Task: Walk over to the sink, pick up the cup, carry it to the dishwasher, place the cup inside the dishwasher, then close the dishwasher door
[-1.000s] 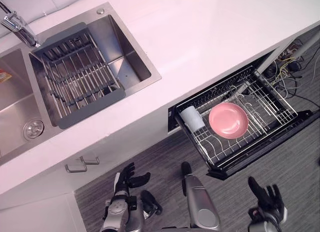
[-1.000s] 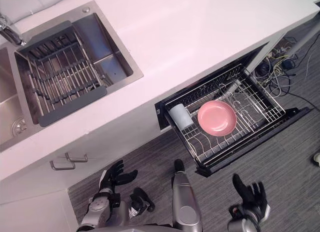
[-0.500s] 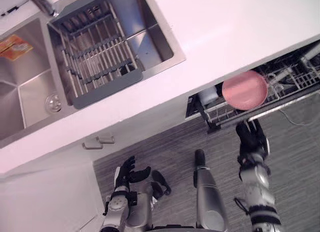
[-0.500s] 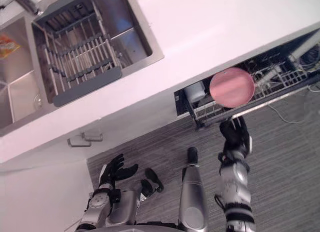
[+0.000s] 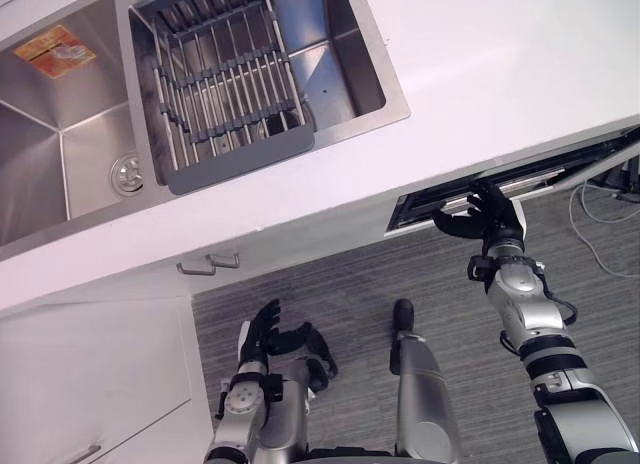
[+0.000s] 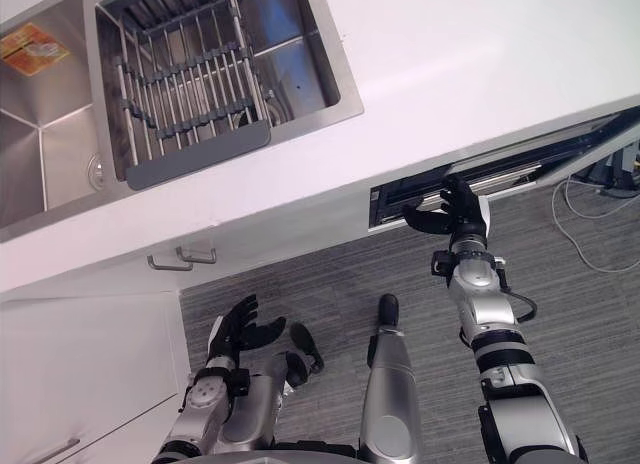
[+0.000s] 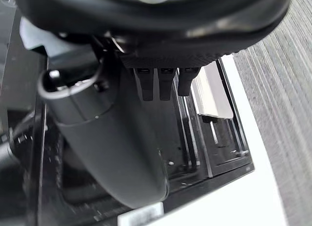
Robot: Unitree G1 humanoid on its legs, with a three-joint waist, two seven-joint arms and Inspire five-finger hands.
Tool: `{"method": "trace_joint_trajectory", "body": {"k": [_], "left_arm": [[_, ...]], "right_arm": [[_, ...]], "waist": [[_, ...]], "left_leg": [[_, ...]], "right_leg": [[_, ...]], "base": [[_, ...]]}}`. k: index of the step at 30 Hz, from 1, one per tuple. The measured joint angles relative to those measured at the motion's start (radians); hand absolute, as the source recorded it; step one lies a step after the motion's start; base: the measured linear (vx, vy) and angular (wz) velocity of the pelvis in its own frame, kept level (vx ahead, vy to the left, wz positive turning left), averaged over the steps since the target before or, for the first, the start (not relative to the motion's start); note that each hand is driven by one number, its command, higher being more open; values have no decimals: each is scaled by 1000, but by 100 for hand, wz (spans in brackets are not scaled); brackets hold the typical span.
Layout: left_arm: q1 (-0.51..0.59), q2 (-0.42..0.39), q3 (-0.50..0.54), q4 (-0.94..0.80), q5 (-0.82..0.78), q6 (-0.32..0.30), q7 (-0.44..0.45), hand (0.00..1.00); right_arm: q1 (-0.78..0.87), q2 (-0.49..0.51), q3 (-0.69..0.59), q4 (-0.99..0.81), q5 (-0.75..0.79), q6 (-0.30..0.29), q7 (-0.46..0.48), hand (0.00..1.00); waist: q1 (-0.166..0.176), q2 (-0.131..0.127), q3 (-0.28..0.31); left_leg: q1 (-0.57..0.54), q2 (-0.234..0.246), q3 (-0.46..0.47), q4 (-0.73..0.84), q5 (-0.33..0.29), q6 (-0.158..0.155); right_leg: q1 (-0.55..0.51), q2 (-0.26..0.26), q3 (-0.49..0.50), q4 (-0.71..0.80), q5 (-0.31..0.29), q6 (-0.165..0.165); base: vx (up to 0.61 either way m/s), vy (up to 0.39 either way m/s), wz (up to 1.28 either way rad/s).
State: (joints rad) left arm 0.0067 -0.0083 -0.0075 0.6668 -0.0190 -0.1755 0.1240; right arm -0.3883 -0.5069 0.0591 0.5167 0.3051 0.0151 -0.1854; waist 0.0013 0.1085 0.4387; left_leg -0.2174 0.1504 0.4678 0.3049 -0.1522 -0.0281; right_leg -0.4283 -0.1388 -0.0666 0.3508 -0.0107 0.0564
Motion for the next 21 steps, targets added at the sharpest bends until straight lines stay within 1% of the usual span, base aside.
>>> {"method": "trace_joint_trajectory", "body": {"k": [2, 3, 4, 5, 6, 8, 9, 10, 11, 14, 18, 20, 21], "left_arm": [[-4, 3, 0, 16, 0, 1, 0, 90], [-4, 12, 0, 30, 1, 1, 1, 90], [-5, 20, 0, 43, 1, 2, 0, 90], [-4, 41, 0, 68, 4, 8, -2, 90], [-3, 60, 1, 88, 7, 16, -4, 90], [12, 87, 1, 97, 10, 21, -9, 90], [25, 99, 1, 97, 11, 22, -13, 90], [32, 104, 2, 97, 11, 23, -15, 90], [46, 112, 8, 97, 11, 26, -17, 90], [65, 129, 29, 96, 11, 29, -20, 90], [85, 152, 55, 90, 11, 35, -39, 90], [113, 155, 72, 87, 10, 39, -50, 90], [127, 155, 79, 86, 10, 40, -57, 90]], "right_arm": [[70, 17, -26, -42, -52, -9, 34, 90], [130, 44, -40, -87, -82, -46, 55, 90], [155, 57, -41, -104, -99, -65, 65, 90], [197, 86, -42, -125, -126, -97, 95, 90], [238, 106, -46, -133, -151, -118, 111, 90], [298, 137, -63, -132, -180, -133, 124, 90], [340, 157, -82, -127, -193, -137, 132, 90], [360, 167, -92, -119, -200, -138, 136, 90], [387, 181, -102, -86, -232, -138, 141, 90], [450, 216, -117, 0, -296, -134, 152, 90], [505, 260, -137, 95, -334, -124, 166, 90], [535, 274, -154, 141, -347, -110, 173, 90], [544, 278, -168, 151, -347, -104, 177, 90]], "waist": [[2, -5, -3], [-3, -15, -11], [-10, -23, -19], [-27, -40, -42], [-32, -59, -68], [-33, -80, -107], [-33, -86, -133], [-35, -86, -147], [-42, -88, -173], [-45, -86, -222], [-46, -88, -257], [-46, -89, -284], [-45, -89, -289]], "left_leg": [[26, 1, -9, -24, 10, -8], [41, 0, -19, -42, 19, -15], [47, -2, -25, -53, 28, -18], [58, -5, -39, -81, 43, -22], [70, -5, -48, -102, 51, -25], [98, -5, -52, -127, 55, -28], [117, -8, -56, -141, 55, -28], [128, -10, -58, -150, 55, -27], [150, -16, -62, -166, 56, -27], [198, -26, -76, -195, 56, -27], [232, -29, -94, -202, 55, -26], [250, -29, -105, -203, 55, -26], [260, -29, -107, -204, 55, -27]], "right_leg": [[33, 7, -12, -21, 1, -3], [53, 11, -22, -37, 1, -7], [63, 13, -30, -47, 1, -8], [81, 15, -47, -69, 3, -10], [98, 18, -59, -87, 4, -12], [133, 24, -70, -115, 7, -10], [160, 25, -77, -139, 10, -7], [175, 25, -81, -151, 12, -4], [205, 25, -87, -179, 19, 2], [271, 25, -98, -236, 35, 11], [325, 24, -109, -264, 42, 12], [350, 24, -123, -269, 42, 11], [361, 24, -125, -270, 42, 11]], "base": [[36, -57, 10], [64, -50, 17], [94, -53, 26], [107, -55, 29], [112, -46, 25], [118, -10, 12], [118, 18, 11], [115, 45, 11], [90, 50, 7], [83, 79, 4], [10, 31, 11], [-44, -5, 12], [-31, -7, 3]]}}
